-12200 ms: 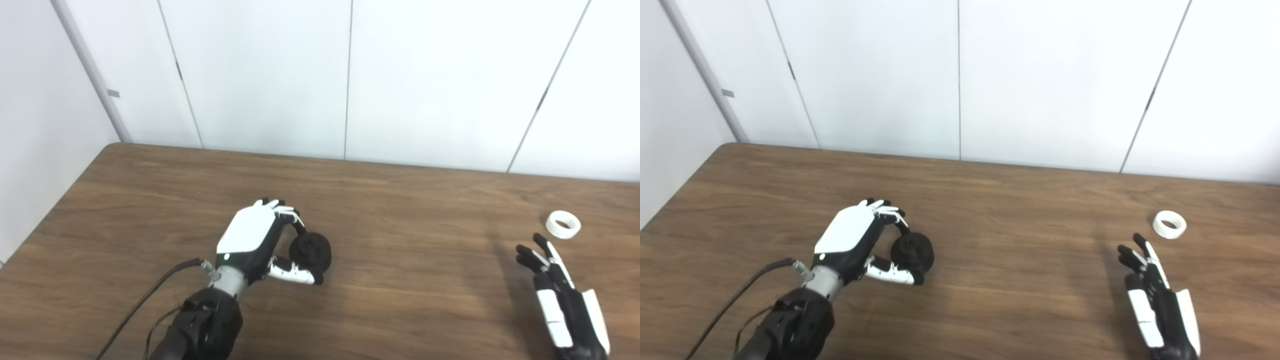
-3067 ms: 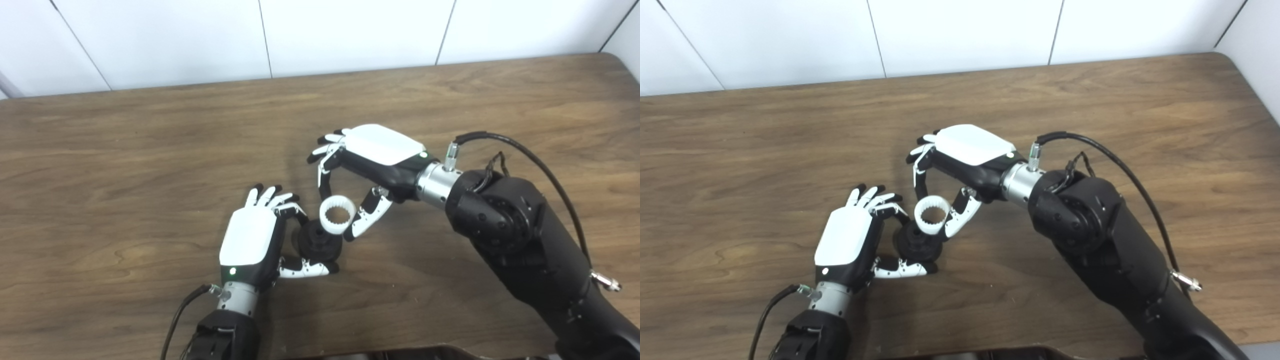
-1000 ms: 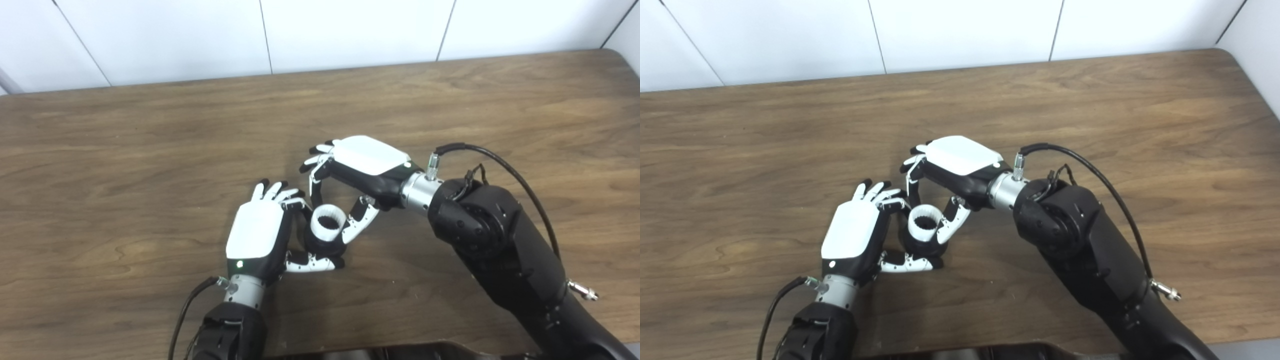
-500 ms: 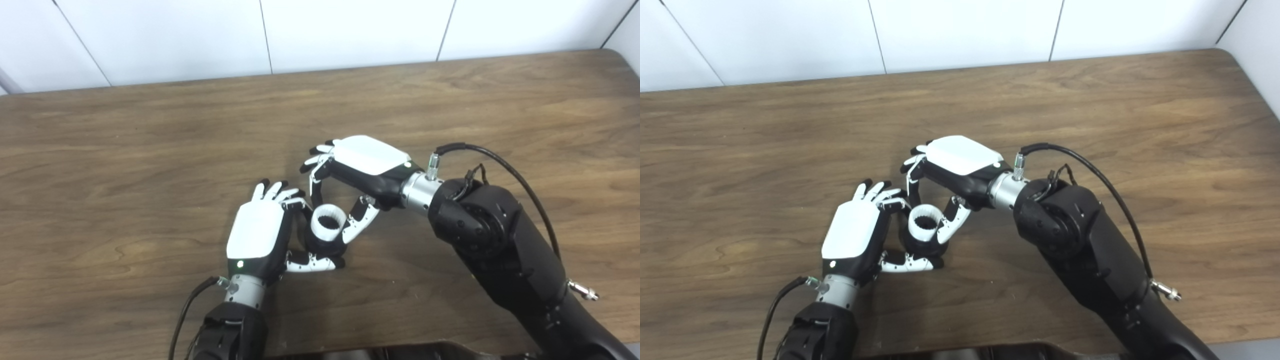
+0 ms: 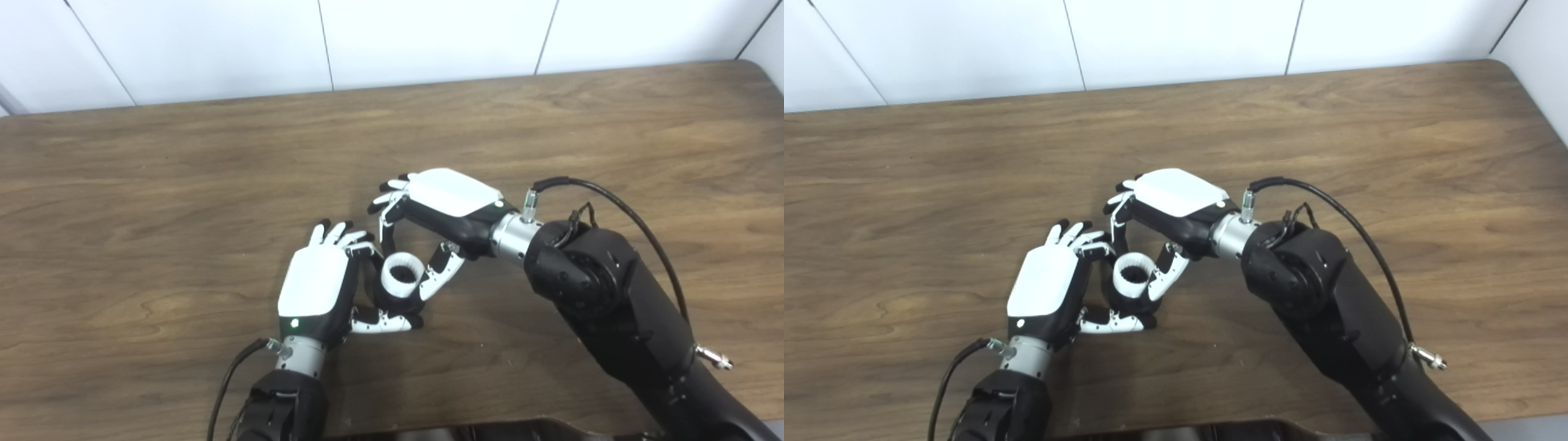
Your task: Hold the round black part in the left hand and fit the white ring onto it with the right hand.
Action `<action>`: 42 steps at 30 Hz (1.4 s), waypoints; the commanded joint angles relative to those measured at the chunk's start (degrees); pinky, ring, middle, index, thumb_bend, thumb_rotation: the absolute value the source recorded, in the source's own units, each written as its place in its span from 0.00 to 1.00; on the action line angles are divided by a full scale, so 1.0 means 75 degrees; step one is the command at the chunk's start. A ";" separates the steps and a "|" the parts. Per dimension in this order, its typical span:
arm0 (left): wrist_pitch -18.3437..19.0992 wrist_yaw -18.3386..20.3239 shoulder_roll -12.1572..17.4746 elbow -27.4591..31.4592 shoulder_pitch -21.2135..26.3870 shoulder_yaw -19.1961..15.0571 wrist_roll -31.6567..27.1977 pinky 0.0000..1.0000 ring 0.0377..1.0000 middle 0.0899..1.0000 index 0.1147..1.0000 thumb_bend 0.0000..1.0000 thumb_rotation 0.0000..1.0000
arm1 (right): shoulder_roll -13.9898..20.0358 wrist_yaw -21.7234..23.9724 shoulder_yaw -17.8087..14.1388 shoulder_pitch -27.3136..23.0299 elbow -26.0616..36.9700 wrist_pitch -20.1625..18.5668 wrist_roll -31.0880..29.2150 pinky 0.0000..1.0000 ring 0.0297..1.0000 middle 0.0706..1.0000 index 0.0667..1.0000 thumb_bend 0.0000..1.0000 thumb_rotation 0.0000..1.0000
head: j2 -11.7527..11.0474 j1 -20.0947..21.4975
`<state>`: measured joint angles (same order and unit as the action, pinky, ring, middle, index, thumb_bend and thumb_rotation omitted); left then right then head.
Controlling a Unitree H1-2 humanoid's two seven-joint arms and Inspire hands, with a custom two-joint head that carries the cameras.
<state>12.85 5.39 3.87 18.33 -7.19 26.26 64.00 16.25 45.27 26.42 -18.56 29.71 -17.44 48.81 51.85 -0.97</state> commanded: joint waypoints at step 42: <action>-0.0006 0.0242 -0.0011 -0.0037 -0.0048 0.0078 0.0043 1.00 0.92 0.79 0.42 0.52 0.05 | -0.0085 -0.0220 -0.0104 0.0075 0.0046 0.0293 -0.0014 1.00 0.96 0.87 0.46 0.52 0.15 | 0.0064 0.0023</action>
<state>12.73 5.64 3.72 18.35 -7.21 26.48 64.10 15.81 44.33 26.28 -16.67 28.79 -16.28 49.00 52.29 -0.79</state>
